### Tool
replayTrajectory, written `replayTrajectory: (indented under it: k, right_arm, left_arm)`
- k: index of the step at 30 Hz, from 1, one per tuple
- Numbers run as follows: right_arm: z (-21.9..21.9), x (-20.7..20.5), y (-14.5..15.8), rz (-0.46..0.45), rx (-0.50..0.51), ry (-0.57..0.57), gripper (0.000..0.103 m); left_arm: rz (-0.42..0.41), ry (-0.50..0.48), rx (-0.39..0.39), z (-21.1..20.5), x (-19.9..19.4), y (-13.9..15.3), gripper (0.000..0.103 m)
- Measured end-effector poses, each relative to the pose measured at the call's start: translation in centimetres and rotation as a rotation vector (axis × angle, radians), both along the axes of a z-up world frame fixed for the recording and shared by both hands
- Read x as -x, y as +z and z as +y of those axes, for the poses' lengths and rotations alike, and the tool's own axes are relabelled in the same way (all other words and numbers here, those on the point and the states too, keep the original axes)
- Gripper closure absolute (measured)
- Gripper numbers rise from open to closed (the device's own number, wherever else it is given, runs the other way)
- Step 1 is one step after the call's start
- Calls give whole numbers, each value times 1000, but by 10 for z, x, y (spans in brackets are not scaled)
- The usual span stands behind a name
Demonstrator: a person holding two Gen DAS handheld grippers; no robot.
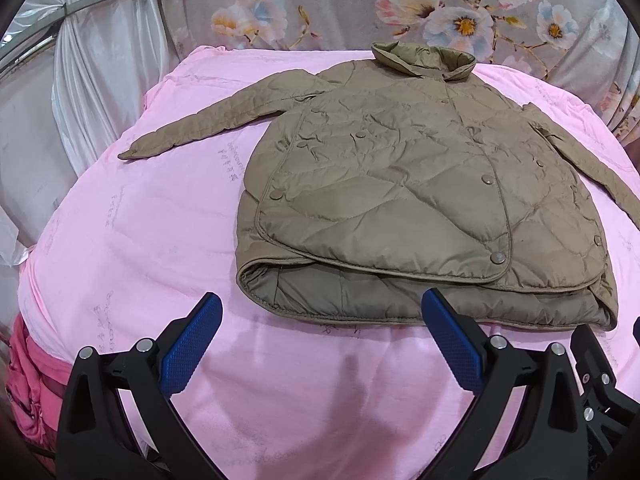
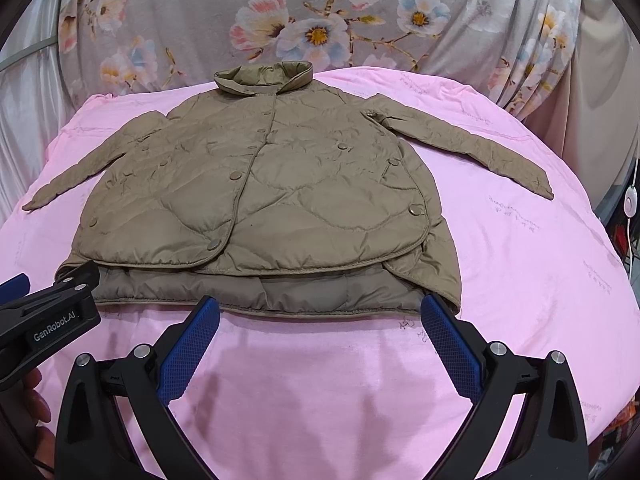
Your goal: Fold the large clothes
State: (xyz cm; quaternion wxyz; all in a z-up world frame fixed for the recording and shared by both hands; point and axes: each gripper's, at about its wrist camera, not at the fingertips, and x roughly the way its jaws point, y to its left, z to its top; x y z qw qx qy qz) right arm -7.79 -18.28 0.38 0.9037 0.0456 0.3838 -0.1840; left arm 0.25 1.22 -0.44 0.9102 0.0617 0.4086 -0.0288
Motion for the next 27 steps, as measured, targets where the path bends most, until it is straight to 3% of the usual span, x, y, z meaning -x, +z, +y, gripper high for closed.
replayTrajectory:
  k: [7,13,20,27]
  right_arm:
    - [-6,-1,-4,-6,-17,-7,5]
    - [-44,-6,-8,-38,-30,-65,5]
    - [-144,-28,4,-120,-61,-195,5]
    - [-292,-38,-5,-261,-329,-426,5]
  left_arm:
    - [12,11,3,2,-6,-4,5]
    - [-3,27,4,5,-20,0,5]
    - [-102,49,-7,6,-52,20,5]
    - [-145,161,19,18,-94,27,5]
